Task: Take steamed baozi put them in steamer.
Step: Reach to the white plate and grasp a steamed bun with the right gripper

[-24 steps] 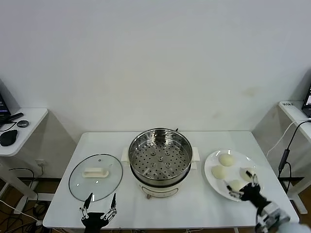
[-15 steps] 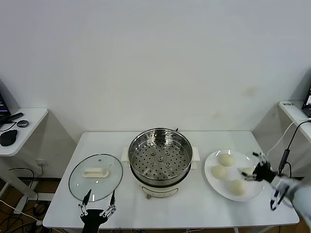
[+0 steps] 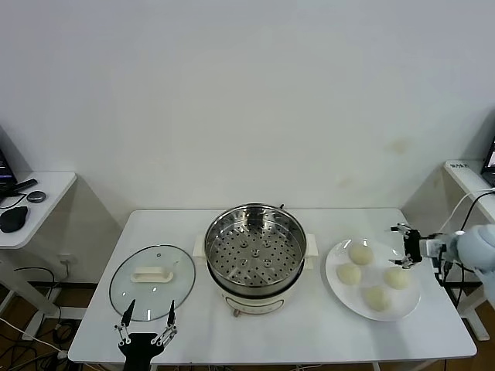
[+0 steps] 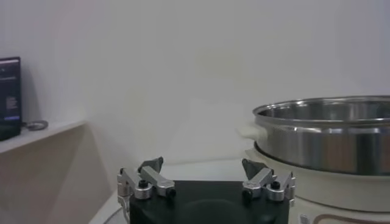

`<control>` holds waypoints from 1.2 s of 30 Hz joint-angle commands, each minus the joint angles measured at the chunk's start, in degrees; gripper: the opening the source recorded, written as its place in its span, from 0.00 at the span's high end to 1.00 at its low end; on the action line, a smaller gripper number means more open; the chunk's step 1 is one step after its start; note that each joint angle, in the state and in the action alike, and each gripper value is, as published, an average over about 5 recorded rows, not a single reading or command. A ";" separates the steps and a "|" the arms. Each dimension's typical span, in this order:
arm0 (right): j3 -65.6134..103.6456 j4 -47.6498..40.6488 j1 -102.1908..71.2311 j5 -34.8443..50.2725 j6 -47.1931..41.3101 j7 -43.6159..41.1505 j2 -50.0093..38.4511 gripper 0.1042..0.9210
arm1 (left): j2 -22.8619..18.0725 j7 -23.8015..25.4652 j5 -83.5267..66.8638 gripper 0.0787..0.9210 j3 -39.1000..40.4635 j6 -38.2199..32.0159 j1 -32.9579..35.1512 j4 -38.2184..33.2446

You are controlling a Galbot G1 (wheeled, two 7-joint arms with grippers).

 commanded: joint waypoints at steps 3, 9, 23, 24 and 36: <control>-32.45 -16.61 27.15 0.72 -2.88 -10.04 8.13 0.12 | -0.34 -0.08 1.26 0.12 -0.86 -1.12 0.43 0.20; -33.86 -20.36 27.57 -0.79 -4.54 -10.63 11.76 0.12 | -0.53 -0.03 1.23 0.12 -1.44 -1.13 0.33 0.51; -31.28 -24.88 25.75 -2.20 -7.52 -7.90 16.24 0.12 | -1.18 -0.02 1.63 0.12 -1.64 -1.52 -0.06 1.01; -31.31 -25.15 25.78 -2.19 -7.65 -7.69 16.45 0.12 | -1.15 -0.02 1.65 0.12 -1.66 -1.57 -0.08 1.08; -31.60 -26.55 25.56 -2.54 -9.01 -7.56 17.87 0.21 | -0.80 -0.28 1.53 0.12 -2.18 -2.33 -0.36 1.98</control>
